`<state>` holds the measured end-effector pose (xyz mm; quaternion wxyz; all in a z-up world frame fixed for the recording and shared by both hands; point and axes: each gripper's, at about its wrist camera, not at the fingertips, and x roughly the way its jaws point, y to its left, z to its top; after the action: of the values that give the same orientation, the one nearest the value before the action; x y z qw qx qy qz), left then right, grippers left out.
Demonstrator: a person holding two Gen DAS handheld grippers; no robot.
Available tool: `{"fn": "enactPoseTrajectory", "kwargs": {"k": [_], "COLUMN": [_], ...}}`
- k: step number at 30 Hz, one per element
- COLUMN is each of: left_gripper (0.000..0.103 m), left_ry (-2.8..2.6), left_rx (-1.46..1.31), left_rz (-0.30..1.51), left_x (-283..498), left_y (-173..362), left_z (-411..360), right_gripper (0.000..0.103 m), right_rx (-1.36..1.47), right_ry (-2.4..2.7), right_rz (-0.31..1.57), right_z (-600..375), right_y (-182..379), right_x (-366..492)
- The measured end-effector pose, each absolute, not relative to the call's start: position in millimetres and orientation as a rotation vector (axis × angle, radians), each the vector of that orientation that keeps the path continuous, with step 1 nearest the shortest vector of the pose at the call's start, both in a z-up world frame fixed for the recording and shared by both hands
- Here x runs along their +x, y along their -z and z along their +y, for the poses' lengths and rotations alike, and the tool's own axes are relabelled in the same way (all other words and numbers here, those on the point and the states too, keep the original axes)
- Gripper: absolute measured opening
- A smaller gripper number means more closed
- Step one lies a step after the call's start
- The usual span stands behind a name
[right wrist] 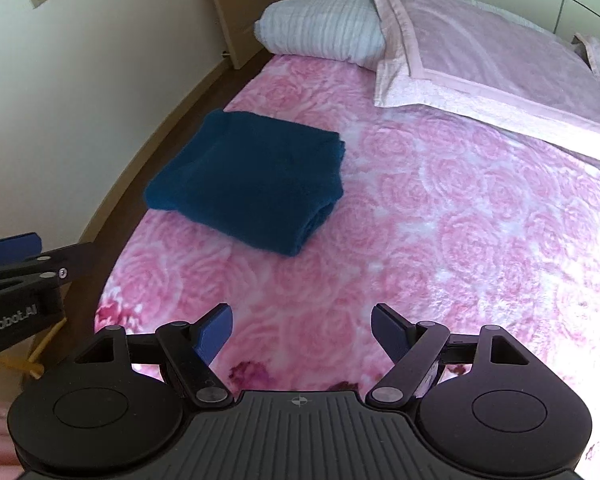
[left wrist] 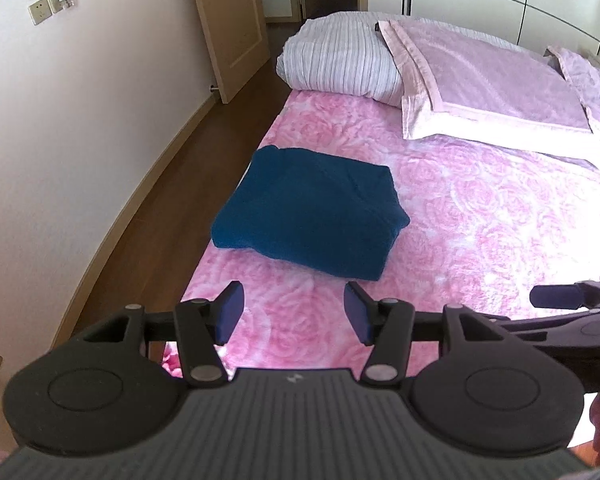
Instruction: Fold clothes
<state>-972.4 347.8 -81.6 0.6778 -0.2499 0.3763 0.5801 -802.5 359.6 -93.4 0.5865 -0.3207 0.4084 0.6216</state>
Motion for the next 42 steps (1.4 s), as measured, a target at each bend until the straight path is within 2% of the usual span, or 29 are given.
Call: {"fn": "enactPoseTrajectory", "kwargs": {"k": [5, 24, 42], "left_gripper": [0.051, 0.051, 0.051], "left_ry": [-1.243, -1.039, -1.078], "left_rx": [-0.566, -0.523, -0.555], "left_rz": [0.852, 0.955, 0.991], "left_x": [-979.7, -1046.0, -1082.3], "left_y": [79.1, 83.3, 98.8], "left_z": [353.4, 418.0, 447.2], "right_gripper": [0.079, 0.079, 0.079], "right_rx": [-0.755, -0.698, -0.738], "right_ry": [-1.439, -1.195, -1.187], "right_rz": [0.940, 1.089, 1.097], "right_z": [355.6, 388.6, 419.8], "right_y": [86.0, 98.6, 112.1], "right_x": [-814.4, -887.9, -917.6]}}
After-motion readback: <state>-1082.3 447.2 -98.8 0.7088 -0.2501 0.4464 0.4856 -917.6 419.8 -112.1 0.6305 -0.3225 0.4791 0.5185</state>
